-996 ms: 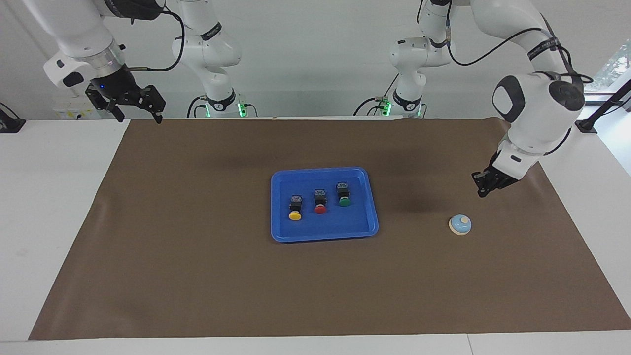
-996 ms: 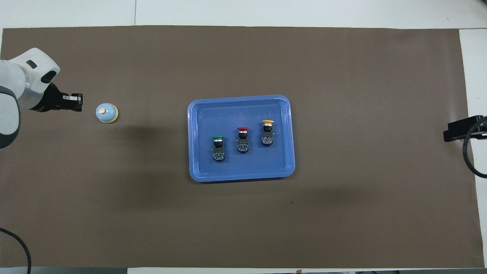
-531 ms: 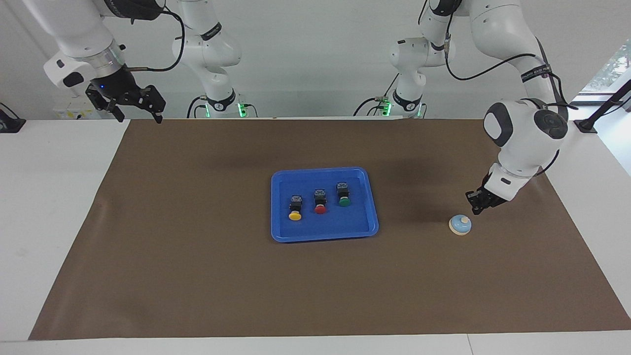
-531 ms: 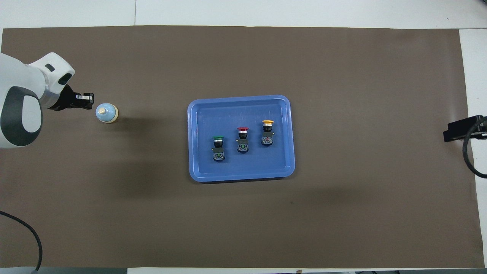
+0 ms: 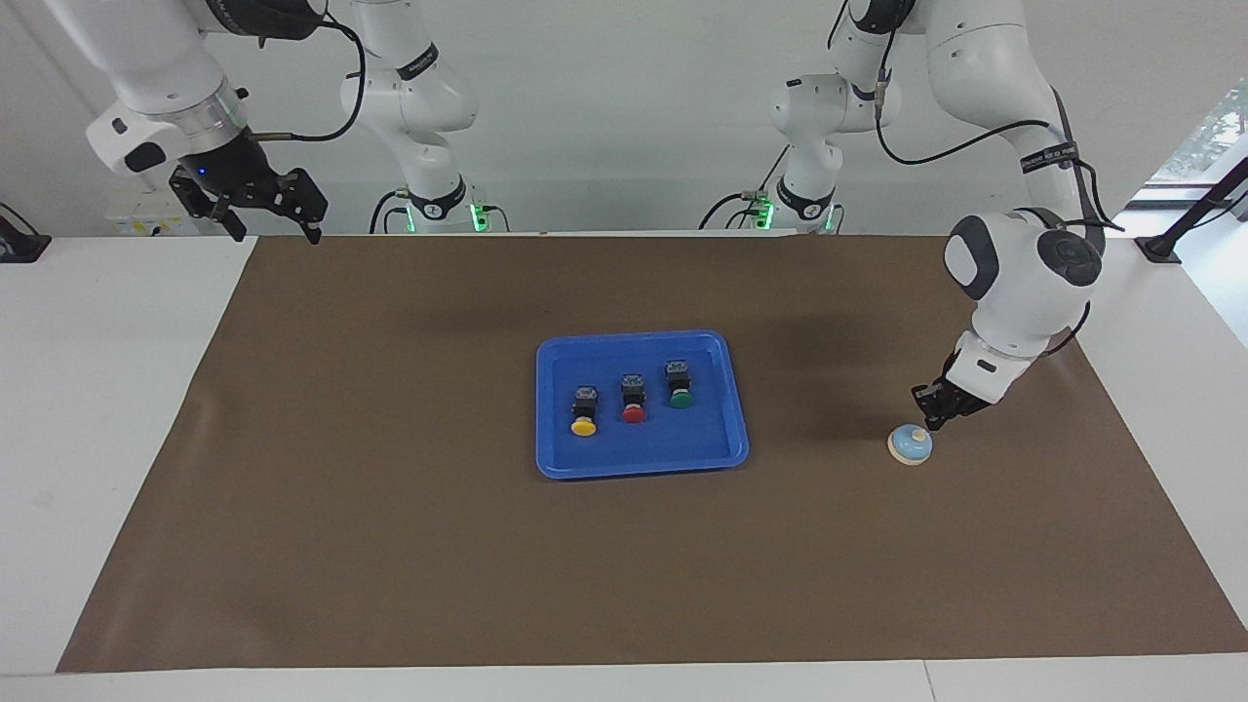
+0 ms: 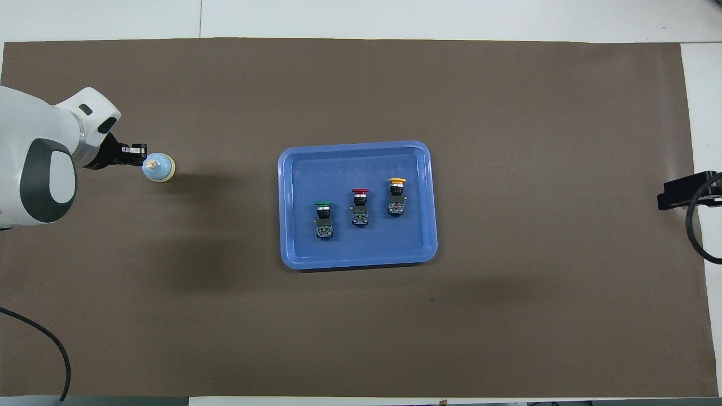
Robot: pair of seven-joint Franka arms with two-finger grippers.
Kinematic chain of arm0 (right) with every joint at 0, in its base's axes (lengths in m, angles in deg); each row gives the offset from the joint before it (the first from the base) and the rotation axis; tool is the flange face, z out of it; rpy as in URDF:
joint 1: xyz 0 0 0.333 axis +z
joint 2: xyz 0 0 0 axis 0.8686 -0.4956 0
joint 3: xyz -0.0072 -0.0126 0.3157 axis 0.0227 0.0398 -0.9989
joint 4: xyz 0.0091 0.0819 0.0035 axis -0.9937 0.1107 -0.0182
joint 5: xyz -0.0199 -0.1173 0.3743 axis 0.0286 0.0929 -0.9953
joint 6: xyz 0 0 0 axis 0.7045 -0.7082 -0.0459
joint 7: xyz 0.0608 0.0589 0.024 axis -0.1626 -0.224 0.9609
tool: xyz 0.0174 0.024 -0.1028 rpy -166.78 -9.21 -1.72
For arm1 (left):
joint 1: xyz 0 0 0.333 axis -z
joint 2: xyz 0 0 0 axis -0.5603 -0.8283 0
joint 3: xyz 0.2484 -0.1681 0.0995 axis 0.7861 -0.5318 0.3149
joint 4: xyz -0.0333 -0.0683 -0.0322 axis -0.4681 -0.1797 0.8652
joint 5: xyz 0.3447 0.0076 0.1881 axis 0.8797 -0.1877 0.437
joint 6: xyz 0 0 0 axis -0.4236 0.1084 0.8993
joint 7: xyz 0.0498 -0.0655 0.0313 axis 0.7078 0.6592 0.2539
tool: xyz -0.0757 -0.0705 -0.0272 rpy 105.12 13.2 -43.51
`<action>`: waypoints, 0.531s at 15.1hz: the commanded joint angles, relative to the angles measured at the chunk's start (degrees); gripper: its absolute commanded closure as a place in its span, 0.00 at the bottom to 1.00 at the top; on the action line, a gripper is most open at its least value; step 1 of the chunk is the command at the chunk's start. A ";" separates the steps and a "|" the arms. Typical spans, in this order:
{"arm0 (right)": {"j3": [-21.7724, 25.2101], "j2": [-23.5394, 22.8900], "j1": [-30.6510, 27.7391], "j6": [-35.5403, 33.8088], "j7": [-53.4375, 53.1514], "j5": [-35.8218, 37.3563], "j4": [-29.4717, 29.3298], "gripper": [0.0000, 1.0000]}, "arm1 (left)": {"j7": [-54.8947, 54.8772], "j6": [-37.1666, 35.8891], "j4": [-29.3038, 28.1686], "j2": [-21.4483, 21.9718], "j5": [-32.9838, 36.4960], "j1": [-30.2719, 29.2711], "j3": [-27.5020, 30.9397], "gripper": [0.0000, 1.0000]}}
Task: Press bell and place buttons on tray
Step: 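Move the left gripper over the white bell and press down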
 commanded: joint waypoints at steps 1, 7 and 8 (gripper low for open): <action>-0.73 0.80 -0.87 0.23 1.05 0.26 0.80 0.00 | 0.65 2.93 -1.23 -0.60 -0.23 0.72 0.57 1.00; -0.73 0.80 -0.87 0.23 1.05 0.26 0.80 0.00 | 1.17 6.01 -1.41 -3.41 -0.23 0.89 0.57 1.00; -0.65 0.80 -0.87 0.23 1.05 0.26 0.80 0.00 | 1.44 7.32 -2.02 -3.85 -0.23 0.98 0.57 1.00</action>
